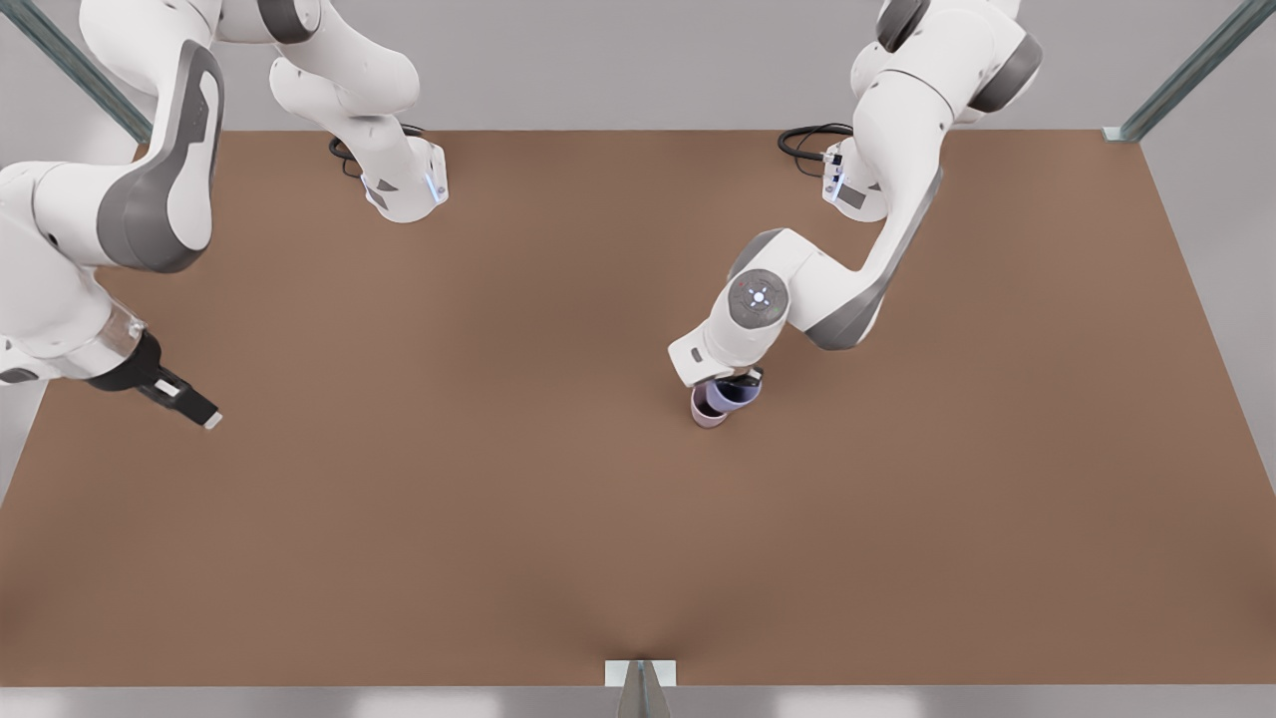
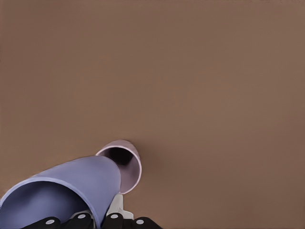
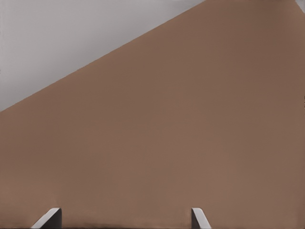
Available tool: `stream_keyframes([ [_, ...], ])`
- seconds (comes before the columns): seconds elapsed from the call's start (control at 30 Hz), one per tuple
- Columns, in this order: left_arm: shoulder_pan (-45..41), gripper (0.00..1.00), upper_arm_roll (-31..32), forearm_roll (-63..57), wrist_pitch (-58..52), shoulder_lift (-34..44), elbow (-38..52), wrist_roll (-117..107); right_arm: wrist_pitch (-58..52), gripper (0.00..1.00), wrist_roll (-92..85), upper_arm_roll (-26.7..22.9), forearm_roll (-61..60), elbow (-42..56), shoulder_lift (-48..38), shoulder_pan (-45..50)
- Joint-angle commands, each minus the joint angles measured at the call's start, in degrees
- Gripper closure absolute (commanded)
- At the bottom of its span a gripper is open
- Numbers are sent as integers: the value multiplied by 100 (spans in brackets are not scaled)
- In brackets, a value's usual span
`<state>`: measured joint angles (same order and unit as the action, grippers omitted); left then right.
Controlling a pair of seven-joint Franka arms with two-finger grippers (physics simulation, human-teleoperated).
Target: Stack the cups, with the pink cup at the bottom and the purple cup at the top
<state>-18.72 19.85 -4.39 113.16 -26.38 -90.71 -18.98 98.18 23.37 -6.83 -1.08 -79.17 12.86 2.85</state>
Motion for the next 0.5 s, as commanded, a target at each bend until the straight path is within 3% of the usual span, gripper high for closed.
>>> stream_keyframes([
  [0.0, -26, 79, 1, -88, 180, -34, 0, -2145, -379, 0, -2987, -3, 47, 33, -12, -21],
  [0.47, -158, 79, 1, -229, 223, -342, -35, -2198, -282, 0, -2979, -21, 55, 209, 85, -12],
])
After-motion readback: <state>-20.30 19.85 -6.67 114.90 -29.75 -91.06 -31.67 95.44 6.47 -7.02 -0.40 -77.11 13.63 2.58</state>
